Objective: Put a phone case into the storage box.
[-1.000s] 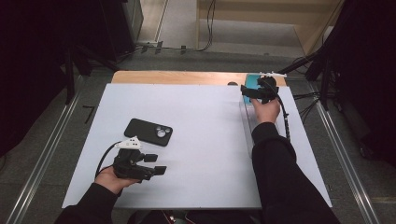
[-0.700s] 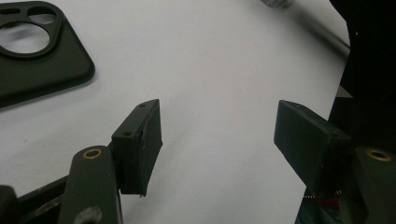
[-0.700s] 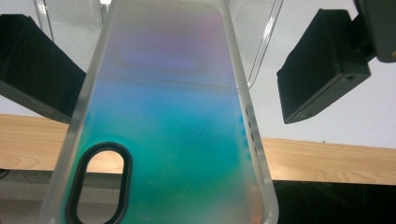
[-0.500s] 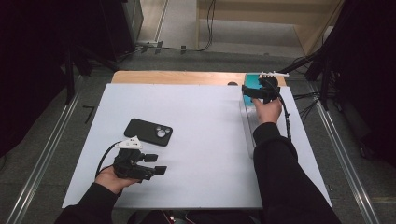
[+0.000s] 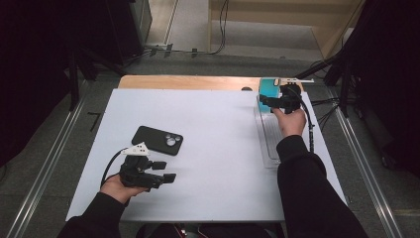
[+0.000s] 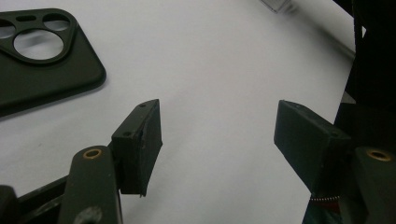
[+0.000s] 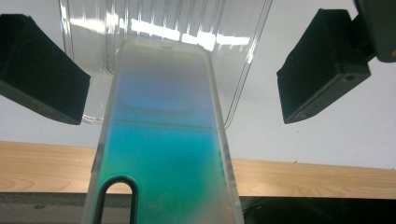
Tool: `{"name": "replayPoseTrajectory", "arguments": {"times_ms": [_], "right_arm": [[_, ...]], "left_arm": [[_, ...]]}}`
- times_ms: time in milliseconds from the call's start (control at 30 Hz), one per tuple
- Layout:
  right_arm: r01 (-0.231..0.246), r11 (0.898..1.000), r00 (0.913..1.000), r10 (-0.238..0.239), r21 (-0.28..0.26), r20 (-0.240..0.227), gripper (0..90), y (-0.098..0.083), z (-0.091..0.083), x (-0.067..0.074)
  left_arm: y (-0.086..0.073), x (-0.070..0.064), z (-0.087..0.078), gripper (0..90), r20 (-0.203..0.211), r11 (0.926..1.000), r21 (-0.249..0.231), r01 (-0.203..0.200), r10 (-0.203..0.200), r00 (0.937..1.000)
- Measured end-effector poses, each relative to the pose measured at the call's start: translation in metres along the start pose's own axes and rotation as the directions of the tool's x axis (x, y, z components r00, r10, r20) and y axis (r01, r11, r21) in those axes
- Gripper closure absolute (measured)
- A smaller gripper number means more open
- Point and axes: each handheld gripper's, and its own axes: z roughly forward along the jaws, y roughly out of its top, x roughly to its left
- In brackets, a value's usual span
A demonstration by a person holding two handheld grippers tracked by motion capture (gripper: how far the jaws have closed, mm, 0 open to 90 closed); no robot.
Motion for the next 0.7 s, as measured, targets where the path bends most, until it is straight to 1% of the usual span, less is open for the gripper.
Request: {"name": "replayPoseTrajectory", "arguments": {"times_ms": [100, 133, 167, 200, 233, 300, 400, 433, 467, 533, 567, 633, 700], "right_arm": [[0.003, 1.000, 0.9995, -0.003, 0.007, -0.031, 1.0, -0.004, -0.009, 0.001], [0.008, 1.000, 0.9989, -0.008, 0.010, -0.045, 1.0, -0.005, -0.012, 0.002], [0.014, 1.000, 0.9986, -0.013, 0.009, -0.051, 1.0, -0.007, -0.015, 0.003], [0.017, 1.000, 0.9981, -0.016, 0.012, -0.059, 1.0, -0.008, -0.017, 0.003], [0.018, 1.000, 0.9971, -0.016, 0.021, -0.074, 1.1, -0.010, -0.019, 0.004], [0.020, 0.999, 0.9955, -0.018, 0.027, -0.093, 1.1, -0.013, -0.024, 0.006], [0.046, 0.999, 0.9928, -0.043, 0.025, -0.112, 1.2, -0.016, -0.033, 0.012], [0.052, 0.998, 0.9915, -0.048, 0.028, -0.121, 1.9, -0.017, -0.036, 0.014], [0.063, 0.997, 0.9901, -0.057, 0.042, -0.128, 2.7, -0.018, -0.038, 0.016], [0.094, 0.994, 0.9868, -0.085, 0.062, -0.138, 2.7, -0.020, -0.043, 0.020], [0.099, 0.993, 0.9851, -0.089, 0.062, -0.147, 2.7, -0.021, -0.045, 0.022], [0.105, 0.993, 0.9798, -0.094, 0.055, -0.177, 2.7, -0.024, -0.051, 0.024], [0.113, 0.992, 0.9751, -0.099, 0.060, -0.198, 2.8, -0.027, -0.056, 0.026]], "left_arm": [[0.002, 0.002, 0.000, 32.7, -0.006, 1.0000, 0.002, 0.001, -0.001, 1.0000], [0.002, 0.003, -0.001, 32.6, -0.007, 1.0000, 0.004, 0.006, -0.006, 1.0000], [0.003, 0.003, -0.001, 32.3, -0.006, 0.9999, 0.003, 0.014, -0.014, 0.9999], [0.003, 0.005, -0.001, 29.9, -0.001, 0.9997, 0.005, 0.022, -0.022, 0.9998], [0.004, 0.006, -0.001, 29.7, -0.004, 0.9996, 0.005, 0.029, -0.029, 0.9996], [0.005, 0.007, -0.001, 29.8, -0.007, 0.9995, 0.005, 0.031, -0.031, 0.9995], [0.007, 0.009, -0.002, 29.8, -0.008, 0.9994, 0.000, 0.033, -0.033, 0.9994], [0.008, 0.009, -0.002, 29.8, -0.008, 0.9995, -0.001, 0.032, -0.032, 0.9995], [0.008, 0.010, -0.002, 29.7, -0.006, 0.9994, -0.001, 0.035, -0.035, 0.9994], [0.009, 0.011, -0.003, 29.7, -0.010, 0.9994, 0.000, 0.034, -0.034, 0.9994], [0.010, 0.011, -0.003, 29.7, -0.013, 0.9993, 0.002, 0.038, -0.038, 0.9992], [0.011, 0.012, -0.003, 29.7, -0.004, 0.9986, 0.001, 0.053, -0.053, 0.9986], [0.012, 0.014, -0.004, 29.8, -0.004, 0.9984, 0.001, 0.056, -0.056, 0.9984]]}}
